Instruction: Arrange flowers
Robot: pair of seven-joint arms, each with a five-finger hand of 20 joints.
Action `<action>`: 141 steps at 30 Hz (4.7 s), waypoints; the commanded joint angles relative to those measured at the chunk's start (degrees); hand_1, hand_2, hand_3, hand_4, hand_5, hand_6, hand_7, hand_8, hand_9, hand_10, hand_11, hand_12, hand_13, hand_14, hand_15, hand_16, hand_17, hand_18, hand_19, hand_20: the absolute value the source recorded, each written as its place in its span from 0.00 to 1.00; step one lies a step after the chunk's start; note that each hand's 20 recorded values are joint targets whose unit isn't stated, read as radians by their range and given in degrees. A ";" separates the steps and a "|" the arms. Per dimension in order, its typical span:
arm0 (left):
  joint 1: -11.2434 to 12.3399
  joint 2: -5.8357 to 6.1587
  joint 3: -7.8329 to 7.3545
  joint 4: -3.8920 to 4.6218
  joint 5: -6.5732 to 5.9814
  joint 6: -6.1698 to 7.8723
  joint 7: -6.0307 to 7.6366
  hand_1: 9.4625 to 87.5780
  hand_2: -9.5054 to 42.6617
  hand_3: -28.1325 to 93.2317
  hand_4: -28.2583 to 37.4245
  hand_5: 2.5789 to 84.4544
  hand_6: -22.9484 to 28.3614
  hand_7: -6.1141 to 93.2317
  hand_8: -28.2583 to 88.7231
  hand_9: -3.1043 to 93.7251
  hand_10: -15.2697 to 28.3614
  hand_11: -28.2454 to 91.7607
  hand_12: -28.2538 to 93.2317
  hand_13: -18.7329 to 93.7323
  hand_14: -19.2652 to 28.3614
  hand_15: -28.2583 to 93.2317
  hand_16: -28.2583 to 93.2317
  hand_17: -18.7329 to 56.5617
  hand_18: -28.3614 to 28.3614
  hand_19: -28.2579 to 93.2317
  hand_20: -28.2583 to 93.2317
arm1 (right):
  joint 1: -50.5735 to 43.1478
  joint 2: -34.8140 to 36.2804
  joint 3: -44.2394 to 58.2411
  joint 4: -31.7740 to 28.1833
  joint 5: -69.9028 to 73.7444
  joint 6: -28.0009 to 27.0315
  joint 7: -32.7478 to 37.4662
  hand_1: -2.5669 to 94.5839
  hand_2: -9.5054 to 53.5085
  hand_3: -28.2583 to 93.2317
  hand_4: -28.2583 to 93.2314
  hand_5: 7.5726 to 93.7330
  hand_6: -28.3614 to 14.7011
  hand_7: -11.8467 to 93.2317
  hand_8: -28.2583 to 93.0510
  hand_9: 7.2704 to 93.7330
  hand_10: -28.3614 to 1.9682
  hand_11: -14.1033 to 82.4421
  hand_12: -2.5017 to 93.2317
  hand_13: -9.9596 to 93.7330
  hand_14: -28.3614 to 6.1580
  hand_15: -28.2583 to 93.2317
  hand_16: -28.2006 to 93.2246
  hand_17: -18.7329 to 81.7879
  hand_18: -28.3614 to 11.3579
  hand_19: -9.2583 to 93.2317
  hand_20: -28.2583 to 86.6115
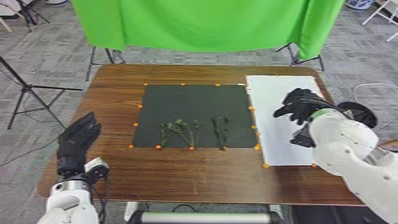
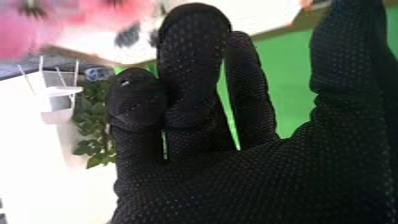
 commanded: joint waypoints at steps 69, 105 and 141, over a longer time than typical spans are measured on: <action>-4.88 4.51 -3.10 4.16 -5.98 2.03 5.90 0.27 0.70 0.71 0.00 0.70 0.51 0.21 0.16 0.58 0.68 0.42 0.30 0.55 0.71 0.39 0.20 0.55 0.70 0.30 0.45 | 35.16 -29.64 -36.31 12.94 34.19 2.63 -16.38 0.59 0.00 0.73 0.14 0.77 0.57 0.25 0.28 0.80 0.44 0.30 0.21 0.94 0.68 0.68 0.51 0.82 0.47 0.97 0.64; -3.34 2.13 -1.05 3.77 -6.24 0.66 3.64 0.23 0.60 0.76 0.00 0.66 0.53 0.21 0.17 0.58 0.70 0.43 0.31 0.55 0.71 0.40 0.20 0.55 0.71 0.29 0.47 | 35.81 -36.84 -36.17 22.98 35.36 -8.11 -11.94 0.45 0.00 0.81 0.12 0.59 0.61 0.24 0.16 0.64 0.51 0.24 0.18 0.90 0.66 0.71 0.49 0.77 0.41 1.00 0.64; -3.10 2.40 -1.97 3.58 -5.41 -0.64 1.17 0.23 0.45 0.78 0.00 0.65 0.50 0.23 0.17 0.58 0.70 0.44 0.32 0.55 0.73 0.41 0.20 0.54 0.71 0.31 0.46 | 38.98 -28.74 -29.33 15.98 31.63 -15.38 -10.77 0.38 0.00 0.79 0.13 0.48 0.71 0.22 0.16 0.56 0.33 0.23 0.22 0.89 0.62 0.70 0.48 0.76 0.35 1.00 0.62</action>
